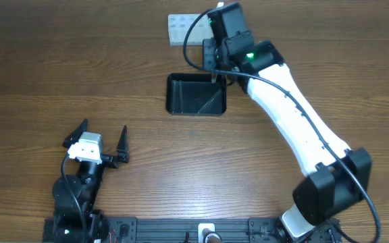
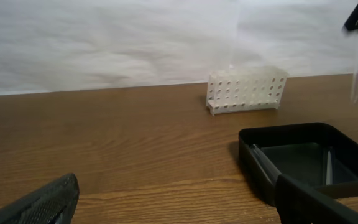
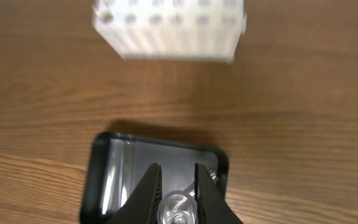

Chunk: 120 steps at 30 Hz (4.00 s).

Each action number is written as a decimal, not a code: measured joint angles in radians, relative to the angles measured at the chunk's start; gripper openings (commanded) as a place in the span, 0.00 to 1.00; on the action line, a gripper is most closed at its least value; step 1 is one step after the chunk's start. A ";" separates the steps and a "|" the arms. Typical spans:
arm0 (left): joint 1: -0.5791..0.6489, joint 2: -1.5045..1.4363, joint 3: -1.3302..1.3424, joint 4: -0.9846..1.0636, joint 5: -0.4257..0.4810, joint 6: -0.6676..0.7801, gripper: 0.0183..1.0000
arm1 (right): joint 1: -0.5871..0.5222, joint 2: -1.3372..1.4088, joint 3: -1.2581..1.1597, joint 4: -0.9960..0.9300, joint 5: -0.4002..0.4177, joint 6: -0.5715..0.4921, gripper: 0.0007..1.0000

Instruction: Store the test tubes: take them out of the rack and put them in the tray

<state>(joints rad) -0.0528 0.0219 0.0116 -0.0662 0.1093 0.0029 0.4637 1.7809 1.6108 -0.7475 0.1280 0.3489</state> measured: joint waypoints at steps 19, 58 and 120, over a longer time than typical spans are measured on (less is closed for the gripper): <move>0.000 0.000 0.000 0.000 0.000 0.000 1.00 | 0.004 0.128 -0.072 0.014 -0.003 0.052 0.02; 0.000 0.000 0.000 0.000 0.000 0.000 1.00 | 0.031 0.271 -0.076 0.026 -0.003 0.097 0.20; 0.000 0.000 0.000 0.000 0.000 0.000 1.00 | -0.346 -1.334 -0.921 0.237 0.056 -0.340 0.99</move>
<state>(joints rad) -0.0528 0.0223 0.0116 -0.0662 0.1089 0.0029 0.1181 0.4465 0.6895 -0.5110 0.1841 0.0086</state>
